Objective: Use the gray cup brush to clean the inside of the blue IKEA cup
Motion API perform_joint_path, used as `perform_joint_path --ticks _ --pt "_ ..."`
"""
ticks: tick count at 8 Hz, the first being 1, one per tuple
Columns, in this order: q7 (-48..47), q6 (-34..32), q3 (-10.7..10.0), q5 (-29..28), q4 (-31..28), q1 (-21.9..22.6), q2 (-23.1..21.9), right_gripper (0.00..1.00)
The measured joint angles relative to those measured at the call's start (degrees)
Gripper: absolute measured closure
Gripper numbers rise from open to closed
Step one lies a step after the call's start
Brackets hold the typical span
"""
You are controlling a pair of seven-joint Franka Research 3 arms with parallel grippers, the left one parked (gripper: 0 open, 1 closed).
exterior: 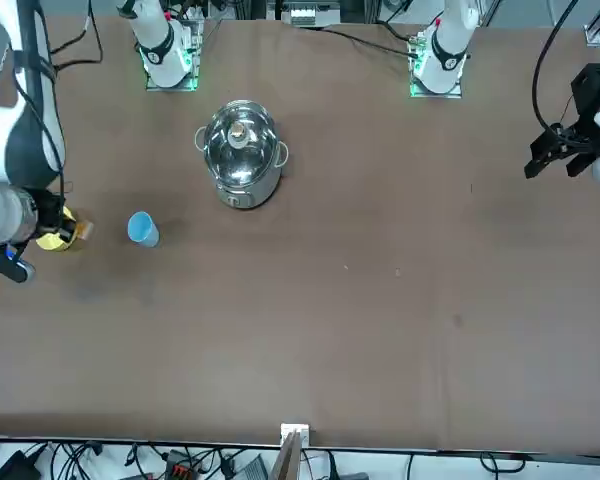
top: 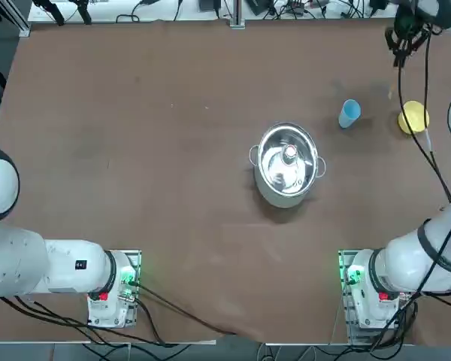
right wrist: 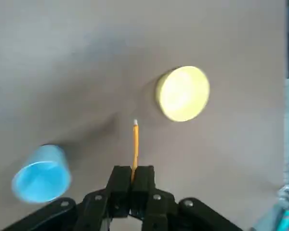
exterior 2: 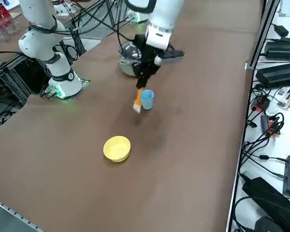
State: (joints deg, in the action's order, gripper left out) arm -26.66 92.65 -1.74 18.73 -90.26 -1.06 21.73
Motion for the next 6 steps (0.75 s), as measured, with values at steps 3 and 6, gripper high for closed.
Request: perform_joint_path --ticks 3,6 --pt "-0.1 6.0 0.0 11.8 -8.5 -0.8 0.1 0.97" --pt "-1.8 16.3 -0.1 21.6 -19.0 -3.7 -1.5 0.97"
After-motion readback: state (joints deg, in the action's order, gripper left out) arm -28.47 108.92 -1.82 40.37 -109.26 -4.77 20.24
